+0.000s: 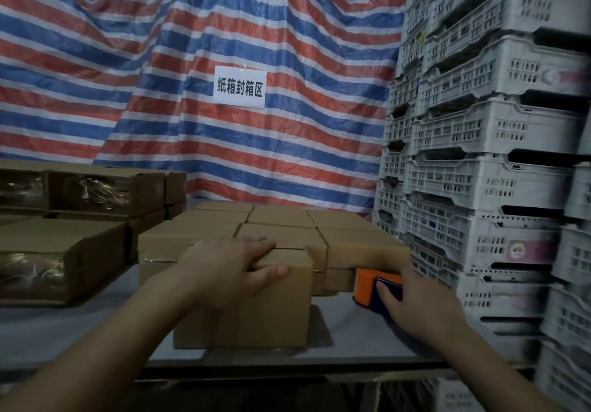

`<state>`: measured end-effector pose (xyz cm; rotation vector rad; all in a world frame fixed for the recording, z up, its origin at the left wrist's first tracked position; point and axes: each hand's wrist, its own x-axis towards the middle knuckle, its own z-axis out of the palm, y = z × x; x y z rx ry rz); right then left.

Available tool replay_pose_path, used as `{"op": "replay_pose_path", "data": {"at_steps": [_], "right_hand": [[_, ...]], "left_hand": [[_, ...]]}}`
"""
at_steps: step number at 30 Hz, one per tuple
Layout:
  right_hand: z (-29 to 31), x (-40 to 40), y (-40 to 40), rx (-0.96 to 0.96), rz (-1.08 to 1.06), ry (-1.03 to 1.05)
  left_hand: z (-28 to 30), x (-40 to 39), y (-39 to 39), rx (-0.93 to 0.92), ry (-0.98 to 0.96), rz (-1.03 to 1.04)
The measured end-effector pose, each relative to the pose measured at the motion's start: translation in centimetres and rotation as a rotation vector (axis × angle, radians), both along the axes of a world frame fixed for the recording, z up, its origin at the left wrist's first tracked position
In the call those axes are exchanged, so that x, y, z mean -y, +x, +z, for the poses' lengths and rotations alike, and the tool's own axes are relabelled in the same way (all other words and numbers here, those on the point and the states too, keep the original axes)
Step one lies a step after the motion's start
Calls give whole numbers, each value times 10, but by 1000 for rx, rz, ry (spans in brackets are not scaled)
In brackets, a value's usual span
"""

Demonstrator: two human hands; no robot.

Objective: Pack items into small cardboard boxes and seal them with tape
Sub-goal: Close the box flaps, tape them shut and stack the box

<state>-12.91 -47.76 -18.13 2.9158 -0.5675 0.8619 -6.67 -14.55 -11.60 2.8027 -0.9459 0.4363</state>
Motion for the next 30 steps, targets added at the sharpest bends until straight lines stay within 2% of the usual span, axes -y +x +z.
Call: {"op": "replay_pose_path", "data": {"at_steps": [4, 9, 13, 16, 19, 24, 27, 30], "right_hand": [[-13, -11, 5, 108, -105, -116], [-13, -4, 13, 126, -117, -85], [-14, -1, 8, 123, -104, -153], [5, -4, 2, 141, -133, -199], [50, -26, -1, 307, -11, -21], [147, -83, 16, 459, 451, 437], [179, -122, 38, 249, 589, 737], [180, -149, 62, 12, 597, 704]], "left_hand": [[1, -1, -2, 6, -13, 6], [5, 0, -4, -64, -16, 18], [13, -2, -3, -219, -78, 4], [22, -6, -5, -439, -292, -66], [29, -12, -9, -523, -474, -96], [29, -20, -9, -555, -644, -109], [31, -19, -8, -570, -840, -115], [35, -15, -4, -660, -1162, -57]]}}
